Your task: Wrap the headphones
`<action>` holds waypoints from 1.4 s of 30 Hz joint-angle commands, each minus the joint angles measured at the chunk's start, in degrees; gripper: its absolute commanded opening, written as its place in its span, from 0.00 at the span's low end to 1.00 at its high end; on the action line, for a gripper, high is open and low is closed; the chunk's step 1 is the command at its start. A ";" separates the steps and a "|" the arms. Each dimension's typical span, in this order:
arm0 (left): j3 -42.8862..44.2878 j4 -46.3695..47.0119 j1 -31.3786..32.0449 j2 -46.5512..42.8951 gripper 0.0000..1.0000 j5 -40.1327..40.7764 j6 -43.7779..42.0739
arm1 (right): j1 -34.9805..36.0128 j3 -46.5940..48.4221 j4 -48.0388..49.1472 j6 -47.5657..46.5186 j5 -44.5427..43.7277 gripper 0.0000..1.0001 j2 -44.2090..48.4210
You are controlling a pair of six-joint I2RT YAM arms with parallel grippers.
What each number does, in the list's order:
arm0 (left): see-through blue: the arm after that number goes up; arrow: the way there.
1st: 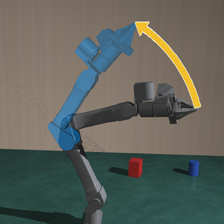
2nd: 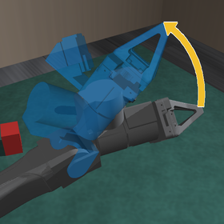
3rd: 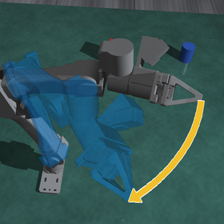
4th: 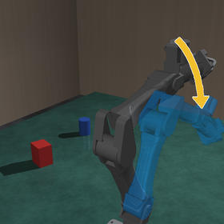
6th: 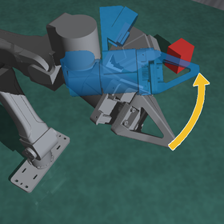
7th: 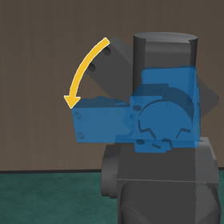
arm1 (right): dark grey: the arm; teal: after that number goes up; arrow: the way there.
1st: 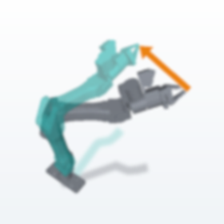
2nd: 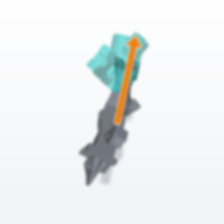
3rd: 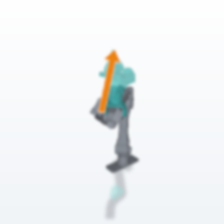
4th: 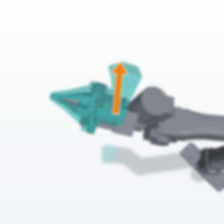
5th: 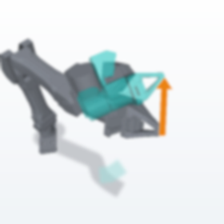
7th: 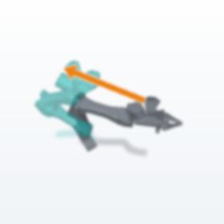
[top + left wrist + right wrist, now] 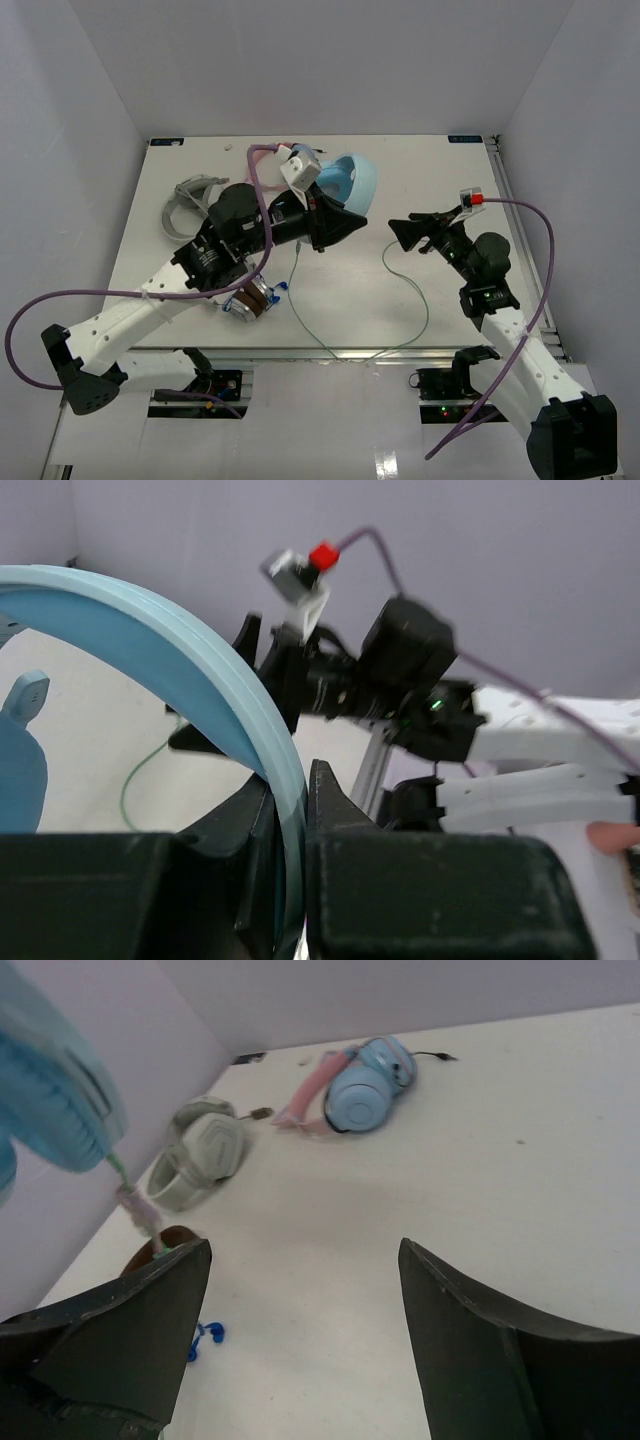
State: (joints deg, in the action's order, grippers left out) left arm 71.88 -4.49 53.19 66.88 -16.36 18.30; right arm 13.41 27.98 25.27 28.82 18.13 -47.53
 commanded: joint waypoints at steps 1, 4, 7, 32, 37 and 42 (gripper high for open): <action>-1.76 11.77 -0.53 -4.71 0.00 -6.93 9.01 | 0.38 -7.51 33.56 1.87 13.84 0.86 2.35; -3.15 16.80 -0.58 -4.33 0.00 -11.52 15.32 | 1.32 -7.16 38.08 1.14 18.12 0.91 2.38; -4.51 22.82 -0.64 -3.05 0.00 -15.49 19.86 | 2.08 -6.22 41.99 1.81 20.58 0.92 3.13; -8.65 44.54 -0.64 1.96 0.00 -27.29 33.42 | 9.02 -3.23 38.26 -4.27 5.29 0.97 0.26; -9.26 44.78 -0.63 0.56 0.00 -27.25 33.53 | 9.36 -3.88 39.07 -4.81 4.01 0.97 0.01; -11.40 50.10 -0.64 2.19 0.00 -28.45 37.35 | 9.99 -2.73 42.52 -4.13 6.41 0.98 -2.68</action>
State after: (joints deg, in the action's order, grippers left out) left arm 61.37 36.54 52.57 70.57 -43.69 53.33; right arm 22.62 23.81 62.65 25.41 24.24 -48.40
